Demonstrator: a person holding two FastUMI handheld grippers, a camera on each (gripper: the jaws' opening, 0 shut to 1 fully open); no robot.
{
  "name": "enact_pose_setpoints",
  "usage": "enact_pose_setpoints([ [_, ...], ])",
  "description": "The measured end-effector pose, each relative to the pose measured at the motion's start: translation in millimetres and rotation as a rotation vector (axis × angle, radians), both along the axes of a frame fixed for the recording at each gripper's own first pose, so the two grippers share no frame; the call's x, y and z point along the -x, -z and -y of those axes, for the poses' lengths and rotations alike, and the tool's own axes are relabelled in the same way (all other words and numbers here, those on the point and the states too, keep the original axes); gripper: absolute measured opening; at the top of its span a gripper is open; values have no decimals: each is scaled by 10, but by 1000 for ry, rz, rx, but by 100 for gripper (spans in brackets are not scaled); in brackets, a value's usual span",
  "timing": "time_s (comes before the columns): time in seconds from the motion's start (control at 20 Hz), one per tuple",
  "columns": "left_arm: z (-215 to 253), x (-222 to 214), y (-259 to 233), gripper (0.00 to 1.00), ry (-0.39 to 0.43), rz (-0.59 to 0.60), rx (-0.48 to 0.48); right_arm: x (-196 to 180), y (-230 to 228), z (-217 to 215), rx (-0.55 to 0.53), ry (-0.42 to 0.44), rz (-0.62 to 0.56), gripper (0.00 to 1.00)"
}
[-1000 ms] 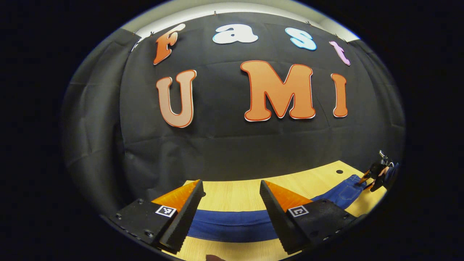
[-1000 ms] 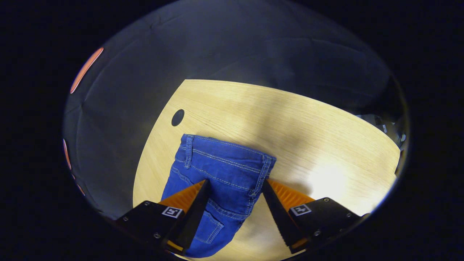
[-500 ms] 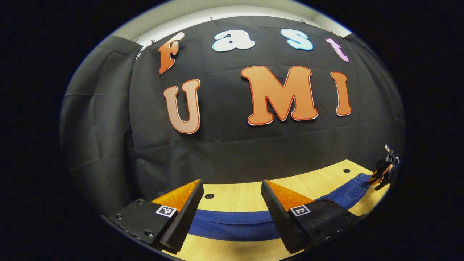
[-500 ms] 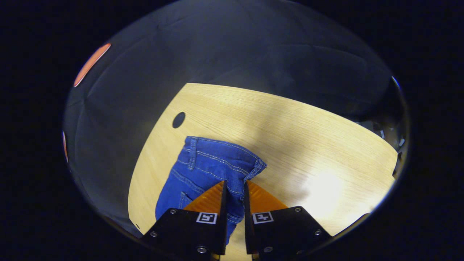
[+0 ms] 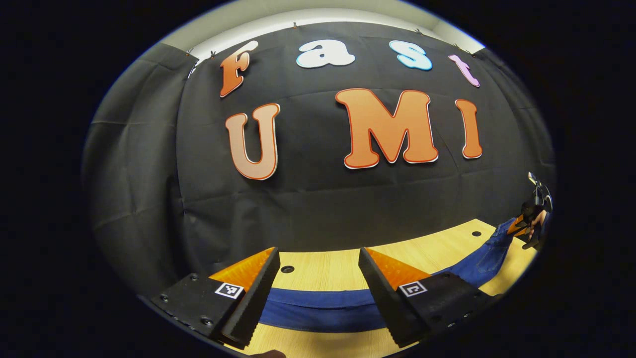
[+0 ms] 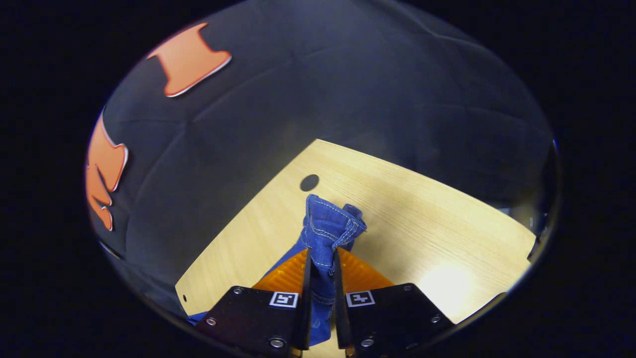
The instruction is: Grasp the waist and the cuffs of the jeans and fold them to make the two legs overlap; first hold the waist and fold one-third of the jeans toward the cuffs, then hold the cuffs and fold the remaining one-third in the same direction to finish folding.
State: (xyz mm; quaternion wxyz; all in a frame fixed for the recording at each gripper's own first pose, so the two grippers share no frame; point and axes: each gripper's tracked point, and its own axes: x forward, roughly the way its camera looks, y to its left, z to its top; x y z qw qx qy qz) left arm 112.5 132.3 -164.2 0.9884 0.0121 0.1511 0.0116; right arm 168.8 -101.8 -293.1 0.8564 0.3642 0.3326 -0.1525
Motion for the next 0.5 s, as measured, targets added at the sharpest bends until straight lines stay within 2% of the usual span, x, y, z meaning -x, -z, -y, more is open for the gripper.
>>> enact_pose_setpoints([
  [0.4, -340, -51, 159, 98, -40, -30, -18, 153, -1060, -378, 90, -151, 195, 20],
  [0.45, -404, -37, 184, 100, -45, -36, -24, 187, -1159, -450, 106, -179, 218, 20],
  [0.5, -466, -46, 206, 98, -52, -40, -28, 200, -1281, -522, 119, -199, 242, 20],
])
